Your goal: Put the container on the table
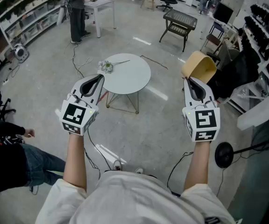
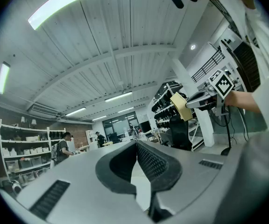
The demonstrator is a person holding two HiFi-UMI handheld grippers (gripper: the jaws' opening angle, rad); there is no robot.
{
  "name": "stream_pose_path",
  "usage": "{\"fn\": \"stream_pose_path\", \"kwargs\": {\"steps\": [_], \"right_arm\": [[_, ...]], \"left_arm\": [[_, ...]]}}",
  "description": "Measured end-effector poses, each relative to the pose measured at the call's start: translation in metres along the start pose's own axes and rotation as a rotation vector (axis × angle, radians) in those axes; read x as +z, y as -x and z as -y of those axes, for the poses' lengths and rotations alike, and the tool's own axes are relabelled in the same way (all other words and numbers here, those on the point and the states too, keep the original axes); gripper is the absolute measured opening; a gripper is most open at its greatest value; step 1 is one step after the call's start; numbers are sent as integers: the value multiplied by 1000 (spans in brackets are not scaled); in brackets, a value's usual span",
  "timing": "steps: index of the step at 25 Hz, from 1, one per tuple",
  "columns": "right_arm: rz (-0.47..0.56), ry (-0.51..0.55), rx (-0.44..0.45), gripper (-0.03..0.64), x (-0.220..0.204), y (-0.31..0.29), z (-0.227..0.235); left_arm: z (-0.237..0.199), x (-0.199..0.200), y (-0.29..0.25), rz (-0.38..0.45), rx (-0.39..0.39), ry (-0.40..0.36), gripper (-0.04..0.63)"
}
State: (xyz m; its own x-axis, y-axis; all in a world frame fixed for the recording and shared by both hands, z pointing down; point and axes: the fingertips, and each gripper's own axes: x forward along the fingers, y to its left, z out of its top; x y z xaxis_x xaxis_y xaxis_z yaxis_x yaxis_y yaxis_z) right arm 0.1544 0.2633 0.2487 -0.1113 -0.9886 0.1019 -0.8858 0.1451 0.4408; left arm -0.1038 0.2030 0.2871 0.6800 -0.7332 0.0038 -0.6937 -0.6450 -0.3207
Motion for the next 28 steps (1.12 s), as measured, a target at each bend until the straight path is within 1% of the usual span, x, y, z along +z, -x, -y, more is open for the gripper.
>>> {"fn": "stream_pose_path", "kwargs": {"steps": [3,6,11,13,16,19,21,24,28], "right_arm": [[6,-3,10,20,-4,3,8],[32,-23,40,21,-10,1,15],[38,-26,96,21,-27,-20,26],[35,-26,108,21,-31,-36,28],[29,-19,108,21,-38,-71,29],[17,-26,109,21,-50,-118,31],[7,-18,104,21,-54,-159,31],[-16,-17,81,21,-54,-237,35],[-66,-24,64,21,-47,-359,34]], "left_arm": [[9,5,-4,0,4,-3,20],[15,4,-12,-5,20,-5,20],[24,-15,-33,-55,21,7,20],[19,-24,-43,-69,23,8,20],[0,-37,-65,-64,39,16,20],[-26,-59,-98,-63,43,24,20],[-55,-75,-124,-53,49,25,20],[-118,-100,-173,-23,68,25,20],[-213,-130,-249,-22,59,15,20]]}}
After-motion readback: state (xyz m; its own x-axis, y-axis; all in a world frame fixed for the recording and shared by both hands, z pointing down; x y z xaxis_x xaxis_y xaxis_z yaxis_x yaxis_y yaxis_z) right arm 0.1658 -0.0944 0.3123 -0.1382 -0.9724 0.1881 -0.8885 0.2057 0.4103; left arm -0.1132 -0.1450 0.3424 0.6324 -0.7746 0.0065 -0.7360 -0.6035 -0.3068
